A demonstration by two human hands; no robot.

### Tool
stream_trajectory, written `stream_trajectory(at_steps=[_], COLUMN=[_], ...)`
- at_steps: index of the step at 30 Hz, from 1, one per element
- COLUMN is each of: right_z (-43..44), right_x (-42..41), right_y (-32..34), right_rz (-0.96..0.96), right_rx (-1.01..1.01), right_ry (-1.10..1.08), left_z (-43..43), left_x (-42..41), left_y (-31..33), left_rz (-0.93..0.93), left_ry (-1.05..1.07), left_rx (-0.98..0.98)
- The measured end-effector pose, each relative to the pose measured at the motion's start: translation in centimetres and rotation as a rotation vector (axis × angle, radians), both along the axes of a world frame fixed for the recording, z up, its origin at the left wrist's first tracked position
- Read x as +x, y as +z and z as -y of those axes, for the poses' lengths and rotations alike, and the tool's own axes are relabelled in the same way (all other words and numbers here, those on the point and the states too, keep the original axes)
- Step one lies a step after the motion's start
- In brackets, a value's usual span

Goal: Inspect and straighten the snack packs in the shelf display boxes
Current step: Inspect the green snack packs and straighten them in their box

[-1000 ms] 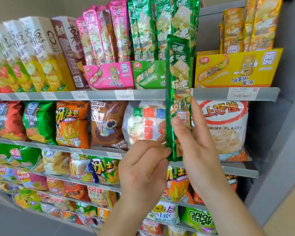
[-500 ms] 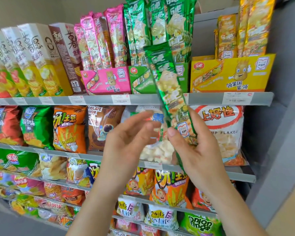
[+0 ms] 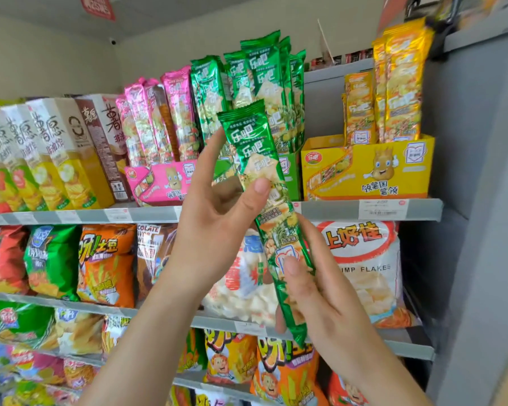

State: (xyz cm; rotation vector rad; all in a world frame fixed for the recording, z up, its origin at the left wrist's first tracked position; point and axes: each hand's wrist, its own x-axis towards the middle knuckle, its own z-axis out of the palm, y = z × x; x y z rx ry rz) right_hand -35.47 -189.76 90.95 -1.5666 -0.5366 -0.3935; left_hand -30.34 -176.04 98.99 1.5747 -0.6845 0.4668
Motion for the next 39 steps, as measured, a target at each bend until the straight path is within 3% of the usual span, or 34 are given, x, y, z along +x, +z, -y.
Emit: stream_trajectory(at_steps=[7,11,16,20,23,28,35,39], right_z=[2.8,3.9,4.9,5.7,6.5,7.8,8.4,9.3], right_x=[1.7,3.0,5.3,6.9,7.7,8.9,11.1,11.8], right_y=[2.3,5.3,10.6,13.6,15.8,19.0,20.3,20.3], right_rz=[0.001,0.156,0.34,0.388,0.508,0.543,0.515,0.482], right_rx=[-0.093,-0.237,-0.027,0.068,0.163,0.297,0.194,0.172], right_ry=[0.129,-0.034,0.041,0.113,-0.082,-0.377,-0.653,-0.737], left_z=[1.0,1.7,3.1,3.5,2.8,2.1,2.5,2.7], left_x=[1.6,2.1,2.1,2.7,3.7,5.5,6.6,7.0], left_y=[3.4,6.1,9.2,12.3,14.2,14.7,13.8,14.5], left_rz=[0.011,0.019,0.166,0.41,0.562,0.64,0.525,0.642], left_ry=[-0.048,-0.149,-0.252,-0.043,0.227,0.683,0.677,0.705], left_rx=[-0.018,-0.055,0.005,0.186,0.289,0.578,0.794,0.842])
